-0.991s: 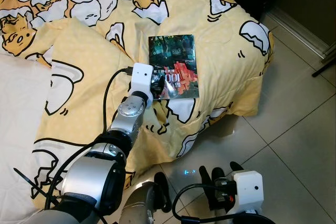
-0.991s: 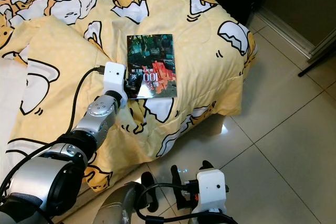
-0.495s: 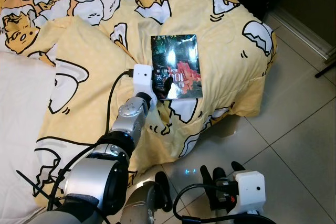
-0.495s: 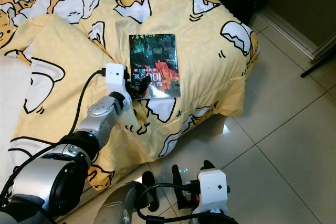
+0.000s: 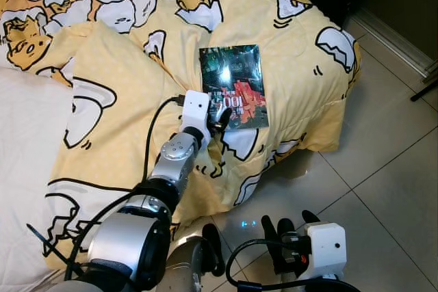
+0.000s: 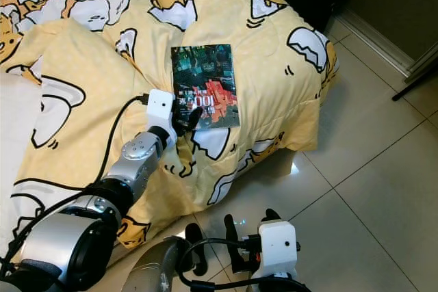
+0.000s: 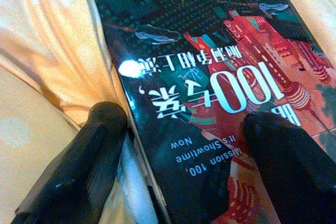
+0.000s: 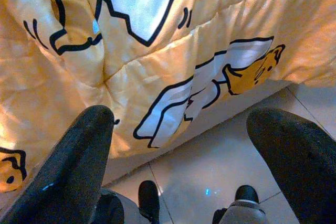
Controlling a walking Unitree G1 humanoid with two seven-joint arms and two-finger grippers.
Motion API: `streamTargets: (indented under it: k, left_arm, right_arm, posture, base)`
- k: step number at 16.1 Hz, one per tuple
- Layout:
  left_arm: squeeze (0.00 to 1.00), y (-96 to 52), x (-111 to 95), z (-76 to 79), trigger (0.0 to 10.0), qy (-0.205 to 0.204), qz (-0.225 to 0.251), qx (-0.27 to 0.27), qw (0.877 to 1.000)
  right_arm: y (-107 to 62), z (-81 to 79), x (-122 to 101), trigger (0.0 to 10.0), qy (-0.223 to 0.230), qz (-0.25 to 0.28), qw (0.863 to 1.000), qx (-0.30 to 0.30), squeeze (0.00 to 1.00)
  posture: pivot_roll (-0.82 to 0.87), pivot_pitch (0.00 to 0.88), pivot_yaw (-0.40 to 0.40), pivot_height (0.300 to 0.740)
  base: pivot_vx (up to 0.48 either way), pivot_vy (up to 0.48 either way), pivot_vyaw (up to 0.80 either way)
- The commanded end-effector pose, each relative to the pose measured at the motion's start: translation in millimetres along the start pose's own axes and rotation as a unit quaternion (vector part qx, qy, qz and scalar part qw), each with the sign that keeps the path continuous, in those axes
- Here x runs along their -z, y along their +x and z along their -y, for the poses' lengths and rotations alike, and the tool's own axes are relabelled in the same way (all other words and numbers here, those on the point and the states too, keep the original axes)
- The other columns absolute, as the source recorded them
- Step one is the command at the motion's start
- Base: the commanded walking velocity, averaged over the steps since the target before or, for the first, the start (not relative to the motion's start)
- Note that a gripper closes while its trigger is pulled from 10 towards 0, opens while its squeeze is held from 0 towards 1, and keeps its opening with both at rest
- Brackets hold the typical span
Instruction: Clean up the room
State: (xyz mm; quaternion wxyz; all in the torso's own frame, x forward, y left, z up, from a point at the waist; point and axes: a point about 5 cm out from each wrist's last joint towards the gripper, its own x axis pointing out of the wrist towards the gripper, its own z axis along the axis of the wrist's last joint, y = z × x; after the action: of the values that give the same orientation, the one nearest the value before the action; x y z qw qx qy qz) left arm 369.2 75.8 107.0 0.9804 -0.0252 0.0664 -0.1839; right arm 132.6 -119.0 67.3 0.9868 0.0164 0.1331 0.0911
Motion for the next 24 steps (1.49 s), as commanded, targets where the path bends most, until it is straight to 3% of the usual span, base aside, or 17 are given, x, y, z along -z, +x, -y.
streamTargets:
  k: [1, 2, 4, 5, 6, 10, 14, 16, 19, 21, 24]
  left_arm:
    - [0.00, -10.0, 40, 13.7, 10.0, -0.078, -0.087, 0.021, 0.993]
    - [0.00, -11.1, 46, 19.5, 10.0, -0.146, -0.106, 0.029, 0.983]
    - [0.00, -13.0, 53, 29.5, 10.0, -0.178, -0.121, 0.051, 0.975]
    - [0.00, -15.6, 59, 34.6, 0.8, -0.166, -0.132, 0.062, 0.975]
    - [0.00, -17.6, 64, 35.0, 0.0, -0.150, -0.141, 0.058, 0.977]
    - [0.00, -18.3, 64, 37.3, 0.0, -0.213, -0.137, 0.073, 0.965]
    - [0.00, -13.0, 49, 35.2, 0.0, -0.186, -0.096, 0.102, 0.973]
    - [0.00, -15.0, 49, 43.3, 0.0, -0.209, -0.093, 0.153, 0.961]
    - [0.00, -16.5, 51, 44.1, 0.0, -0.260, -0.097, 0.155, 0.948]
    - [0.00, -15.8, 47, 38.7, 0.0, -0.293, -0.089, 0.154, 0.940]
    - [0.00, -14.9, 37, 22.4, 0.0, -0.293, -0.065, 0.143, 0.943]
  right_arm:
    - [-4.5, -1.4, 6, 10.0, 0.010, -0.015, 1.000, 0.001, 0.00]
    - [-4.8, -1.1, 6, 10.0, 0.011, -0.015, 1.000, 0.002, 0.00]
    - [-4.4, -1.4, 6, 10.0, 0.013, -0.016, 1.000, 0.003, 0.00]
    - [-3.8, -1.9, 6, 10.0, 0.013, -0.016, 1.000, 0.003, 0.00]
    - [-3.3, -2.0, 6, 10.0, 0.013, -0.015, 1.000, 0.004, 0.00]
    - [-3.0, -1.6, 6, 10.0, 0.015, -0.013, 1.000, 0.008, 0.00]
    - [-0.5, -3.4, 5, 10.0, 0.021, -0.009, 1.000, 0.018, 0.00]
    - [5.2, -7.6, 5, 10.0, 0.030, -0.002, 0.999, 0.021, 0.00]
    - [14.9, -12.1, 4, 10.0, 0.035, 0.007, 0.999, 0.019, 0.00]
    - [18.9, -9.6, 3, 10.0, 0.032, 0.013, 0.999, 0.023, 0.00]
    - [24.2, -0.3, -3, 10.0, 0.025, 0.028, 0.999, 0.028, 0.00]
  posture:
    - [-0.31, 0.376, 0.180, 0.740]
    - [-0.31, 0.378, 0.182, 0.740]
    - [-0.31, 0.379, 0.186, 0.740]
    - [-0.31, 0.379, 0.188, 0.740]
    - [-0.31, 0.380, 0.190, 0.740]
    - [-0.31, 0.378, 0.200, 0.740]
    - [-0.29, 0.379, 0.234, 0.740]
    - [-0.26, 0.371, 0.263, 0.740]
    - [-0.24, 0.355, 0.280, 0.740]
    - [-0.25, 0.331, 0.283, 0.740]
    - [-0.27, 0.279, 0.265, 0.740]
  base:
    - [0.000, 0.000, 0.00]
    - [0.000, 0.000, 0.00]
    - [0.000, 0.000, 0.00]
    - [0.000, 0.000, 0.00]
    - [0.000, 0.000, 0.00]
    - [0.000, 0.000, 0.00]
    - [0.000, 0.000, 0.00]
    - [0.000, 0.000, 0.00]
    - [0.000, 0.000, 0.00]
    - [0.000, 0.000, 0.00]
    - [0.000, 0.000, 0.00]
